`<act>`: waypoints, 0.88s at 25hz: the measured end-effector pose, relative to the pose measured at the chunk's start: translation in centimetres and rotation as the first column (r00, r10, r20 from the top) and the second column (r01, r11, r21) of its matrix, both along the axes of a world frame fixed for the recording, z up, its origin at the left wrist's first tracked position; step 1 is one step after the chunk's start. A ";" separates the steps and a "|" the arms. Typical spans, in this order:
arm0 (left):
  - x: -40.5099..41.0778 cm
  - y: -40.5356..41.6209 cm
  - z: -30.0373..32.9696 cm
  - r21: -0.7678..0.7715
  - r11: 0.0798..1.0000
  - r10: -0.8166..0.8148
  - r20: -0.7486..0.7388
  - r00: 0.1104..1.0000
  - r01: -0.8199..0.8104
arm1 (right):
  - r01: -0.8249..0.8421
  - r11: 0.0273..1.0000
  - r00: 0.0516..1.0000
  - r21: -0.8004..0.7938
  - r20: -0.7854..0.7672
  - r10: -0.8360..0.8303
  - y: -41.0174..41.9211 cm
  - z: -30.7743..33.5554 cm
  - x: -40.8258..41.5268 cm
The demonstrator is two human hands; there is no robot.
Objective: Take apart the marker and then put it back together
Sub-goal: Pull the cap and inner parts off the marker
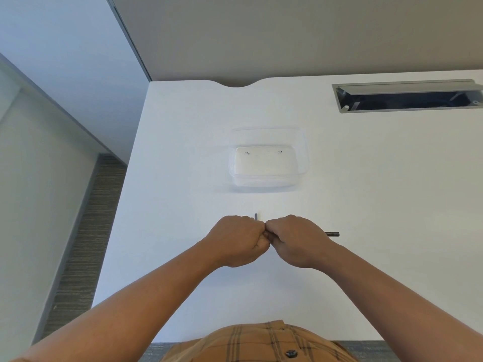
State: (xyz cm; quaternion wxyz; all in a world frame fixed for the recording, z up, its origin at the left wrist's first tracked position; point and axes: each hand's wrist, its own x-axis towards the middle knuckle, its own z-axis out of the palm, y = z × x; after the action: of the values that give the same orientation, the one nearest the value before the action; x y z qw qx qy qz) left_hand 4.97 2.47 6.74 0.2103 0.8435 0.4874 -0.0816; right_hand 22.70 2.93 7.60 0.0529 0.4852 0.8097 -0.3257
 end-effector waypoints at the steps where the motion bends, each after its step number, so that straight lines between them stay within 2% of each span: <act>1: 0.0 -0.1 0.0 0.018 1.000 0.007 -0.003 1.000 -0.007 | 0.010 1.000 1.000 0.001 -0.014 -0.010 -0.1 0.0 0.0; 14: 0.9 -0.3 0.9 0.025 0.990 0.134 0.063 0.989 -0.136 | 0.008 0.996 1.000 0.089 -0.006 -0.007 0.1 0.6 0.2; 22: 0.2 -0.3 0.1 -0.045 0.984 0.175 0.127 0.976 -0.171 | 0.007 0.995 1.000 0.104 -0.016 -0.005 -0.2 0.2 -0.2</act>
State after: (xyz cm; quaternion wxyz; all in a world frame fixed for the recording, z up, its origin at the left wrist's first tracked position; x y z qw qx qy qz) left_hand 5.22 2.12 6.81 0.2621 0.7977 0.5429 -0.0158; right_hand 22.53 2.75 7.83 0.0202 0.4872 0.8245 -0.2870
